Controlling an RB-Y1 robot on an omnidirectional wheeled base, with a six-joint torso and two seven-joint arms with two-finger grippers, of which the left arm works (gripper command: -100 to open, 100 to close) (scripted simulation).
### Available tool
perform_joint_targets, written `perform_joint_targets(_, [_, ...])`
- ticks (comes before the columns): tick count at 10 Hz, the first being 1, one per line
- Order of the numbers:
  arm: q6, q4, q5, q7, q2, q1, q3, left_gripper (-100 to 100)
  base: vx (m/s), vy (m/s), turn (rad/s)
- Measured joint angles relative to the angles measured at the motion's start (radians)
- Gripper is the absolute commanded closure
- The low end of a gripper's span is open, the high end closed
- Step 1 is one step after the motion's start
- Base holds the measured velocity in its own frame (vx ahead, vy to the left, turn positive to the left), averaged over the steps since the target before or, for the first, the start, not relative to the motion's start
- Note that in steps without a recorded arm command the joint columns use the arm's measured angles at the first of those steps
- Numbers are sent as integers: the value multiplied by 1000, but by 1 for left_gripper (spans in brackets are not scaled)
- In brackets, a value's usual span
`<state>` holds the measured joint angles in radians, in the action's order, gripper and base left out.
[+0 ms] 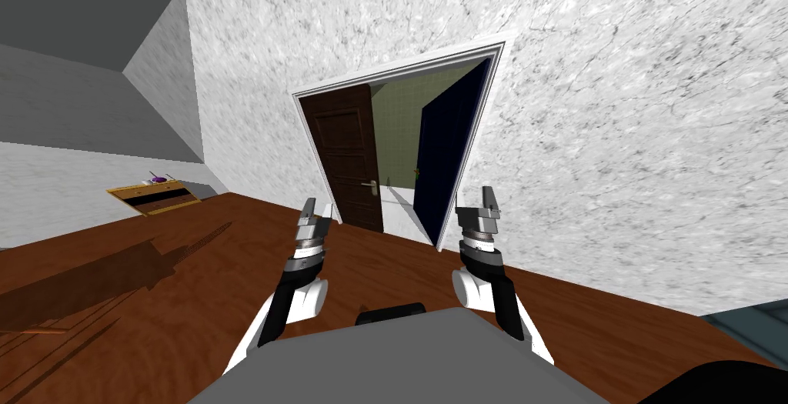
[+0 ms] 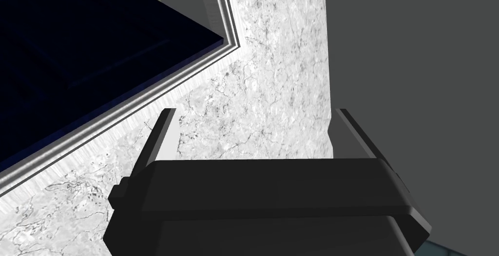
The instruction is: Push the door open
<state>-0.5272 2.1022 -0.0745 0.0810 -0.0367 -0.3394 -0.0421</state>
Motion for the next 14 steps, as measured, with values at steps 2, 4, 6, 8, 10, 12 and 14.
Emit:
perform_joint_targets(2, [6,-44,0,2,-5,26,0,-100,59,31,-17])
perform_joint_targets(4, [0,-103,0,3,-10,58,1,-100,82,51,-32])
perform_joint_targets(6, [2,-168,-1,4,-13,93,-2,-100,95,71,-38])
perform_joint_targets(8, [11,-215,0,8,-21,126,2,-100,63,36,-16])
perform_joint_targets(10, [14,-267,1,11,-26,159,2,-100,61,47,-27])
perform_joint_targets(12, [17,-316,1,12,-28,188,3,-100,82,48,-32])
perform_joint_targets(14, [20,-370,-1,12,-28,218,-1,-100,72,60,-26])
